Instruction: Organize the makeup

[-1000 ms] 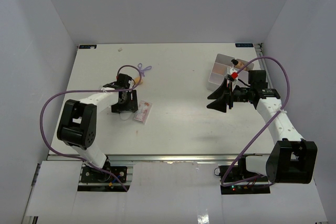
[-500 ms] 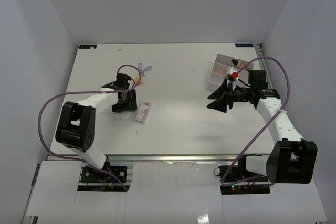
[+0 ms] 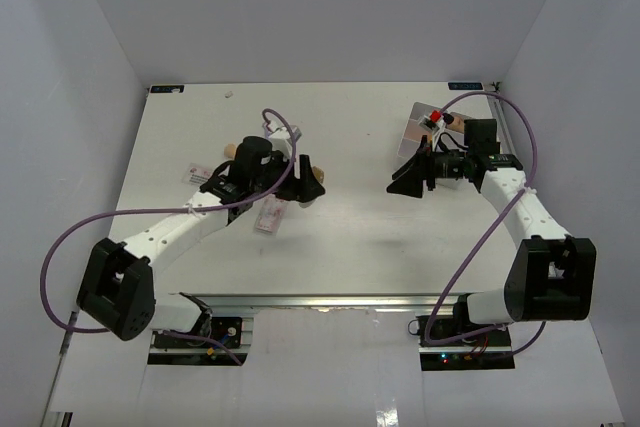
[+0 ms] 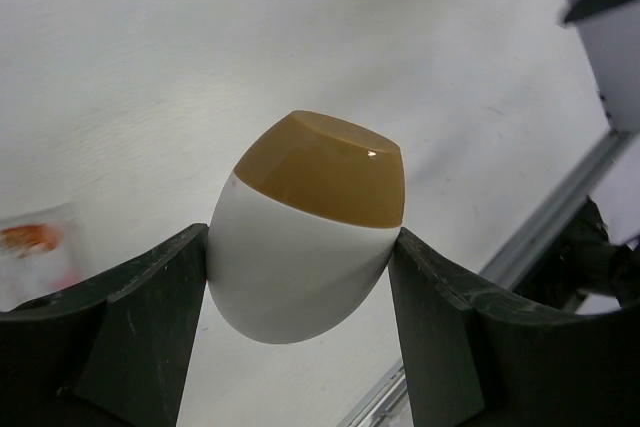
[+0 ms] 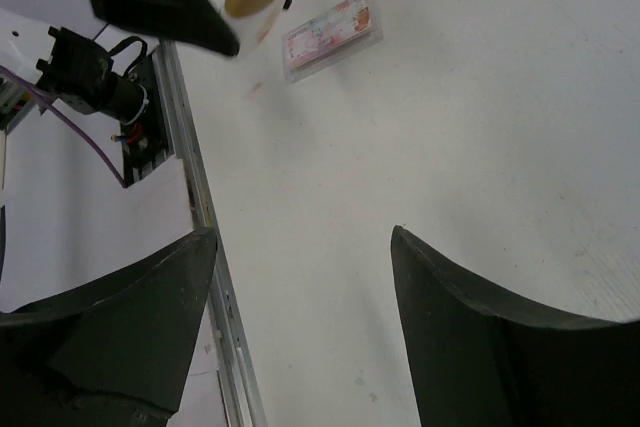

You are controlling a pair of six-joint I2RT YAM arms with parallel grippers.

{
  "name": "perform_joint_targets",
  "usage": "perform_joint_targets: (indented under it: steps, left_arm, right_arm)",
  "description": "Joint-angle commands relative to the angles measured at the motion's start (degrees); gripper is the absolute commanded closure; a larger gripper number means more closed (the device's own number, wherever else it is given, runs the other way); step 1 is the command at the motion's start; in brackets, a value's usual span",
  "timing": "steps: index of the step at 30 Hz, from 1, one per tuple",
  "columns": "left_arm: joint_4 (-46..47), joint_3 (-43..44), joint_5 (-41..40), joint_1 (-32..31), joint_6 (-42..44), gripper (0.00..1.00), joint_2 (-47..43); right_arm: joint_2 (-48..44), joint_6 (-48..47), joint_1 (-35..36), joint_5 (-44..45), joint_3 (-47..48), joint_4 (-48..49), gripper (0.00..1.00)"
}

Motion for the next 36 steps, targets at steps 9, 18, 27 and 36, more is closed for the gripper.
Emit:
perform_joint_targets:
  steps: [9, 18, 27, 36]
  left_arm:
    - [13.76, 8.21, -3.75, -15.52, 4.94, 0.85, 13.59]
    - [13.42, 12.32, -4.72, -17.59, 6.74, 0.84, 17.24]
    - [13.02, 13.75, -4.81, -18.16, 7.13, 0.84, 18.20]
    - [11.56, 17.23, -5.87, -18.40, 8.69, 0.83, 20.36]
  right_arm:
    - [8.96, 27.39, 4.65, 0.23, 8.29, 5.75, 0.17]
    - [9.52, 30.07, 7.94, 15.28, 7.56, 5.31, 0.21]
    - [11.38, 29.27, 10.56, 16.50, 8.38, 4.47, 0.36]
    - [12.23, 27.61, 11.74, 16.11, 8.99, 2.91, 0.60]
